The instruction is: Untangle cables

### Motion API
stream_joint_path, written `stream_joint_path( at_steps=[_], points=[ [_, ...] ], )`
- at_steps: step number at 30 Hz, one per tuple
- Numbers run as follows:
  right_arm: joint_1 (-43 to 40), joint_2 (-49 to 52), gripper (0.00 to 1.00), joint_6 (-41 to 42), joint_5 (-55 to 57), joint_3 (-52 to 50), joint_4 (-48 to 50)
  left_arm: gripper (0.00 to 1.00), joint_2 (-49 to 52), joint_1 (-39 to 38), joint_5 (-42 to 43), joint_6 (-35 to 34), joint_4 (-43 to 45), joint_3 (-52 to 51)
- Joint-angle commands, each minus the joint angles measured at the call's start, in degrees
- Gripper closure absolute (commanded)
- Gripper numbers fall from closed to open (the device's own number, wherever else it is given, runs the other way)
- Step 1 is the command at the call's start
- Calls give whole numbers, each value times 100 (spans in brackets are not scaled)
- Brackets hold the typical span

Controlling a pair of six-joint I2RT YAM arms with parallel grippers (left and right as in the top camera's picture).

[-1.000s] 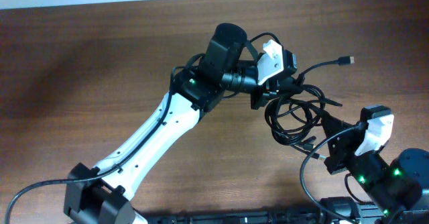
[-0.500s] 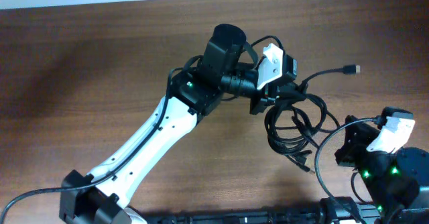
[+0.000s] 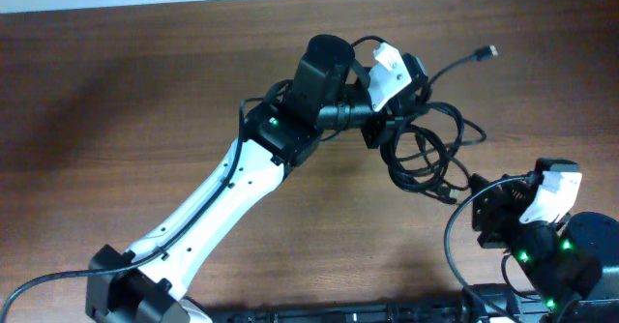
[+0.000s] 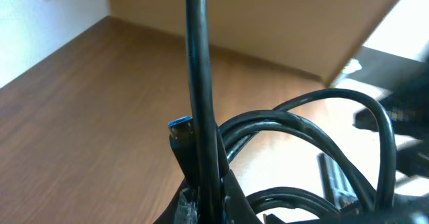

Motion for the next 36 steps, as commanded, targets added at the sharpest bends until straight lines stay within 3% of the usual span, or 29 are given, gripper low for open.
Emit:
stream_joint_path(
  at_steps=[1,7,13,25,32,36],
  points=[
    [-33,11,43,-168,-387,44,9,100,-173,-11,-968,-494,-48,111],
    [-33,11,34,-170,-472,44,9,100,-173,-11,-1464,-678,-247,111],
    [-33,11,33,-168,-376,44,7,100,-205,-13,-1366,-680,-247,111],
    [-33,11,32,-164,1281,44,142,100,-407,-13,1635,-308,-203,111],
    [-33,11,32,-142,2990,44,109,100,-407,-4,1606,-306,-313,111],
    [-33,11,32,-129,3659,44,48,100,-407,4,461,-310,-640,111]
  ],
)
